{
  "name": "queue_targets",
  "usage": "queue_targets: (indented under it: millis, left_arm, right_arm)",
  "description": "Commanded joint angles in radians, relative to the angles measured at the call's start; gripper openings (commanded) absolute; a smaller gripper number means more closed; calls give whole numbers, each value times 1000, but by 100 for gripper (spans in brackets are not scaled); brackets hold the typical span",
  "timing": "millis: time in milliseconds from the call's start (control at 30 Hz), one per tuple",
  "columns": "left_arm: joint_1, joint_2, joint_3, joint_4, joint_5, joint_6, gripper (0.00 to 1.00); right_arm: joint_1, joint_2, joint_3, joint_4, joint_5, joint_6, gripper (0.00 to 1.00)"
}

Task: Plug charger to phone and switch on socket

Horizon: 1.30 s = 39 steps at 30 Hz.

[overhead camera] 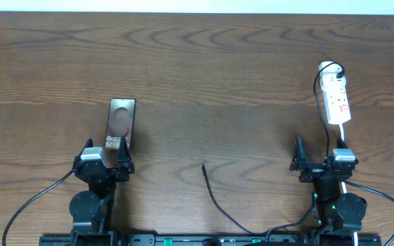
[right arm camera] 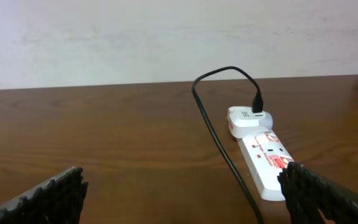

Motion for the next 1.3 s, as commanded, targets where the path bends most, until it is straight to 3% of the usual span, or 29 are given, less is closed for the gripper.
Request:
queue_targets:
  millis: [0, 400, 633, 1033, 1267]
  left_arm:
    - [3, -5, -8, 15, 5, 10, 81]
    - [3, 35, 166, 21, 7, 10, 81]
    - [3, 210, 374, -32, 7, 10, 81]
    - [3, 673, 839, -312, 2, 40, 81]
    - [6, 978, 1175, -611, -116, 42, 81]
  right_arm:
    - [6, -5, -1, -5, 8, -11, 99]
    - [6, -5, -1, -6, 8, -11, 99]
    - [6, -5, -1, -6, 8, -11, 99]
    - [6, -5, -1, -6, 8, -11, 99]
    - [6, -5, -1, -6, 8, -11, 99]
